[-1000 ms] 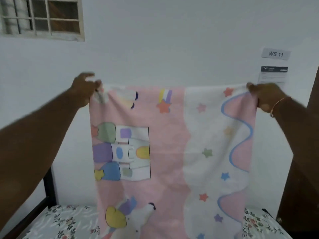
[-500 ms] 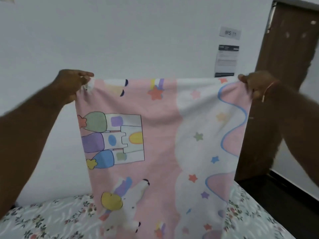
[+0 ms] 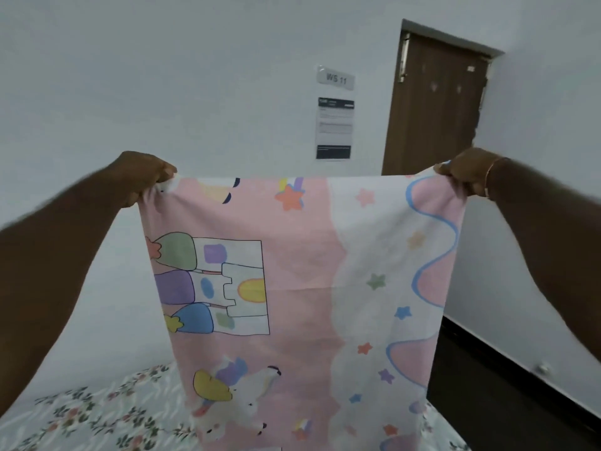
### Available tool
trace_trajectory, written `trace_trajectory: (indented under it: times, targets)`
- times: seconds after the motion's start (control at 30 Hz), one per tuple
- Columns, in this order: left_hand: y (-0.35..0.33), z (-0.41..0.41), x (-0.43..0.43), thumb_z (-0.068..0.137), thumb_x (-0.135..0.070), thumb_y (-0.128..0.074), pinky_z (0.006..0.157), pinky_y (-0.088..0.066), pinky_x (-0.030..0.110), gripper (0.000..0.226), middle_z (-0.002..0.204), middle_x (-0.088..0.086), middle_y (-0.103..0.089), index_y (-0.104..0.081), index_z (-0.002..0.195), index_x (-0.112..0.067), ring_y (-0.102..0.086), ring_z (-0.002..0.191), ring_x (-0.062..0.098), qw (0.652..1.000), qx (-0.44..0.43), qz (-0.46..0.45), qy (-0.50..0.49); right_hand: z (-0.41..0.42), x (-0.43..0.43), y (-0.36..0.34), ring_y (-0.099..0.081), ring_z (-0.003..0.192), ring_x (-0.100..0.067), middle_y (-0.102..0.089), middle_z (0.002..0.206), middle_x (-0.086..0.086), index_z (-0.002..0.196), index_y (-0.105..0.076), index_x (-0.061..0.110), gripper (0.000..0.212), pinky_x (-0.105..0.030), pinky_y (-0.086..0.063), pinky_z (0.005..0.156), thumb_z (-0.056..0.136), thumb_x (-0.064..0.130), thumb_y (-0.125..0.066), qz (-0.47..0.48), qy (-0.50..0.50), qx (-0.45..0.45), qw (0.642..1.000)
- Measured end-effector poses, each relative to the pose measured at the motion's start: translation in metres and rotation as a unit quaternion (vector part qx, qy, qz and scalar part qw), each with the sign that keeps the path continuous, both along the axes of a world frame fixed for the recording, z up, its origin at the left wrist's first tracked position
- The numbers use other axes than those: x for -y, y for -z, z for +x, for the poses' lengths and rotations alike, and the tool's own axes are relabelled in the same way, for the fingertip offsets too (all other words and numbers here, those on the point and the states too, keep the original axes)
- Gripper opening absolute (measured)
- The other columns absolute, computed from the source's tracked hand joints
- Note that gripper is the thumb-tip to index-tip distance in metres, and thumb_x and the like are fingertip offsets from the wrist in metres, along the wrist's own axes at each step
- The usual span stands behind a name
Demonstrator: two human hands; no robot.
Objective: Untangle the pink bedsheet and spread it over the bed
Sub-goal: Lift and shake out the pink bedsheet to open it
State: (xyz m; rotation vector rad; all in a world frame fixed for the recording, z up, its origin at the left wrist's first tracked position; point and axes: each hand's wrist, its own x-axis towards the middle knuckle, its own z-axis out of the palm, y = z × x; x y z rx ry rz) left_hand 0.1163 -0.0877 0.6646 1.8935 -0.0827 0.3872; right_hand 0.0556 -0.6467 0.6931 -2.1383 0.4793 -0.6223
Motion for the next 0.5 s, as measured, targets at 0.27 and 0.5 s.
trace_trajectory:
  times: [0.27,0.5]
  targets:
    - [0.0,-0.012,0.116,0.081,-0.004,-0.07,0.091,-0.05,0.037,0.015,0.103,0.009,-0.069,-0.07,0.095,-0.005,-0.063,0.097,0.023,0.997,-0.025,-0.072,0.013,-0.052,0.097,-0.011,-0.053,0.093,-0.028,-0.054,0.11,-0.014,0.118,-0.056,0.002,0.035,-0.048,-0.051,0.087,0.09,0.022,-0.062,0.078,0.006,0.057,0.995]
    - [0.0,-0.009,0.186,0.085,0.004,-0.061,0.05,-0.053,0.014,0.018,0.054,-0.01,-0.068,-0.065,0.082,-0.013,-0.065,0.058,0.002,0.99,-0.038,-0.128,0.044,-0.044,0.163,-0.014,-0.051,0.072,-0.016,-0.054,0.108,-0.005,0.092,-0.058,0.017,0.011,-0.034,-0.048,0.059,0.088,0.027,-0.063,0.109,0.014,0.056,0.992]
